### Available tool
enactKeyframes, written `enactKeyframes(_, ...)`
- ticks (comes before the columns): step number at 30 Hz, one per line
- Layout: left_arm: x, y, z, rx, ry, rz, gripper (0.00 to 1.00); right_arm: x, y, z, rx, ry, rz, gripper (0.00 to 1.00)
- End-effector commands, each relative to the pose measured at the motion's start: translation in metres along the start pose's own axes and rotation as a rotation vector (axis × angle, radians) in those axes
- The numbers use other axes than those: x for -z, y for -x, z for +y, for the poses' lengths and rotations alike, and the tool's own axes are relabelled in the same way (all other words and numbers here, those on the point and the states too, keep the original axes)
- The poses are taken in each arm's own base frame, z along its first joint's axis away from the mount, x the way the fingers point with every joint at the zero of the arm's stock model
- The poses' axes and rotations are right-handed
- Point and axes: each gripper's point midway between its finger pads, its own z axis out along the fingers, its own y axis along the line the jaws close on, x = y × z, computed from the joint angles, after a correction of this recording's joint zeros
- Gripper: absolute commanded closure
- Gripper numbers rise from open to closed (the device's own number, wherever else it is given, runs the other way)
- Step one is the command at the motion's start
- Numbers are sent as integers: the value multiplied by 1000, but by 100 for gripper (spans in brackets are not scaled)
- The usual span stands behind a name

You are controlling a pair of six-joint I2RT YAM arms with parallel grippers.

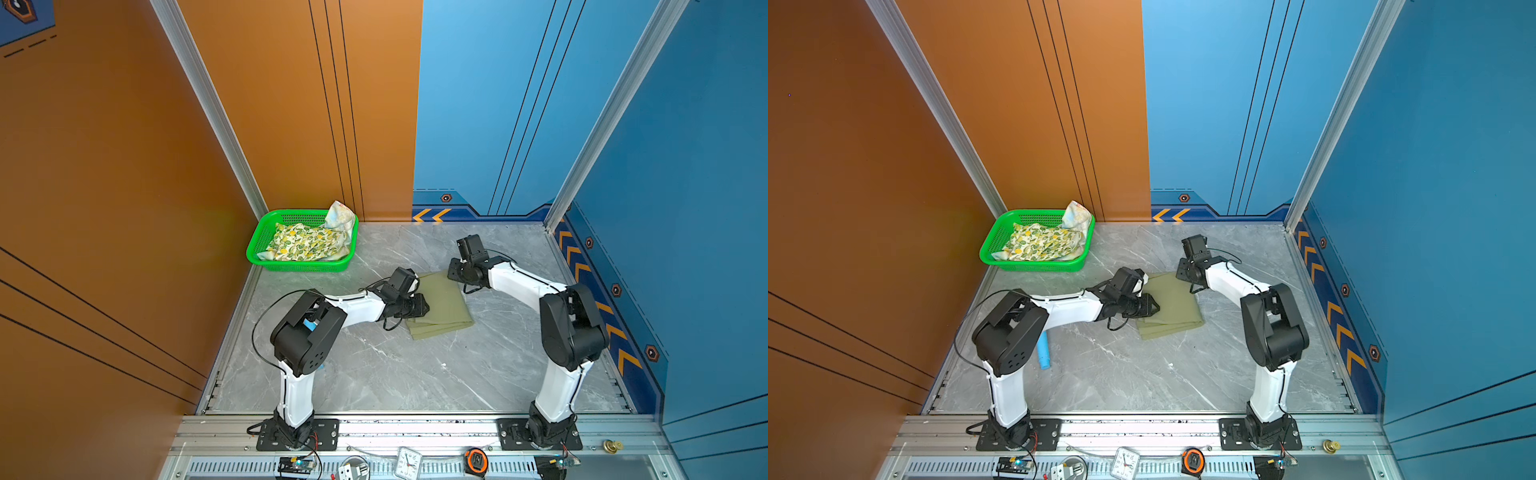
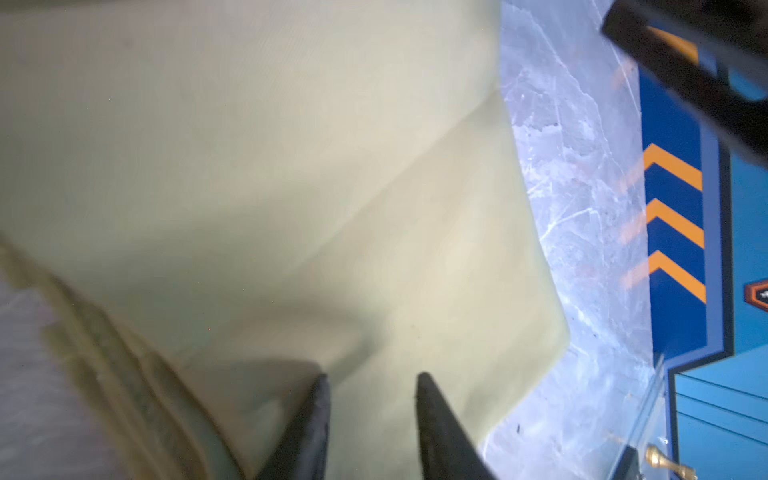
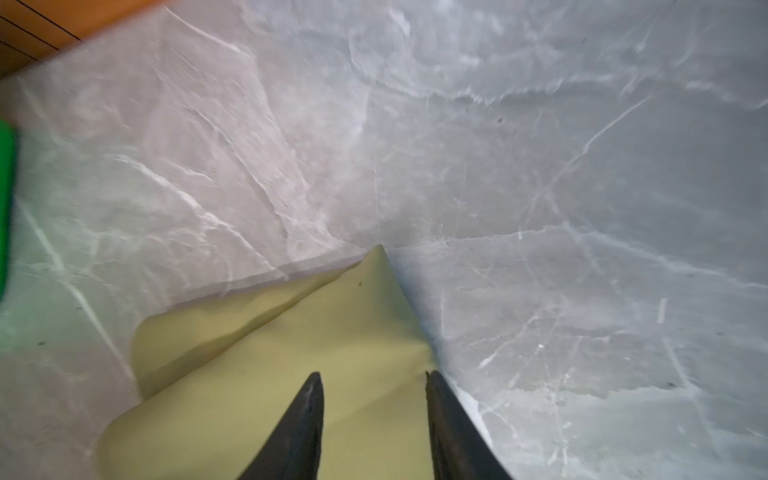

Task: Fold and stack skirts
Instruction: Smooth out the skirt at the center of the table, then move the skirt to the top-right of the table.

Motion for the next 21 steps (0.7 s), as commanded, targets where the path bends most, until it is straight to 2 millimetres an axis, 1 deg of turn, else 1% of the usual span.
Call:
enactKeyframes(1, 48, 33, -30, -8, -77, -72, 49, 36, 0, -4, 88, -37, -35, 53)
enactKeyframes(3, 72, 44, -28, 5, -74, -110, 45, 52, -3, -2, 130, -46, -59, 47)
enactKeyframes(5, 96, 51, -19, 27, -51, -142, 41, 62, -10, 3, 167, -40, -54, 40)
enactKeyframes(6, 109, 54, -12, 37, -27, -157, 37, 66, -15, 7, 192, -38, -46, 39)
enactKeyframes(7, 120, 53, -3, 45, 7, -155, 31, 69, -20, 13, 222, -36, -39, 37)
enactKeyframes(10, 163, 58, 17, 27, 122, -197, 8, 74, -41, 36, 324, -27, -23, 30)
enactKeyframes(11, 179, 60, 24, 23, 160, -210, 3, 73, -50, 44, 358, -24, -13, 29)
enactKeyframes(12, 192, 61, 29, 23, 190, -221, 1, 71, -59, 51, 387, -25, 0, 27)
enactKeyframes(14, 221, 65, 40, 31, 247, -244, 2, 65, -79, 67, 457, -30, 31, 26)
enactKeyframes(16, 243, 69, 49, 41, 284, -257, 2, 60, -100, 85, 537, -42, 55, 25)
enactKeyframes(19, 266, 74, 60, 41, 317, -274, 2, 50, -122, 101, 599, -76, 87, 25)
enactKeyframes(21, 271, 75, 68, 40, 336, -272, 2, 44, -133, 110, 635, -100, 105, 26)
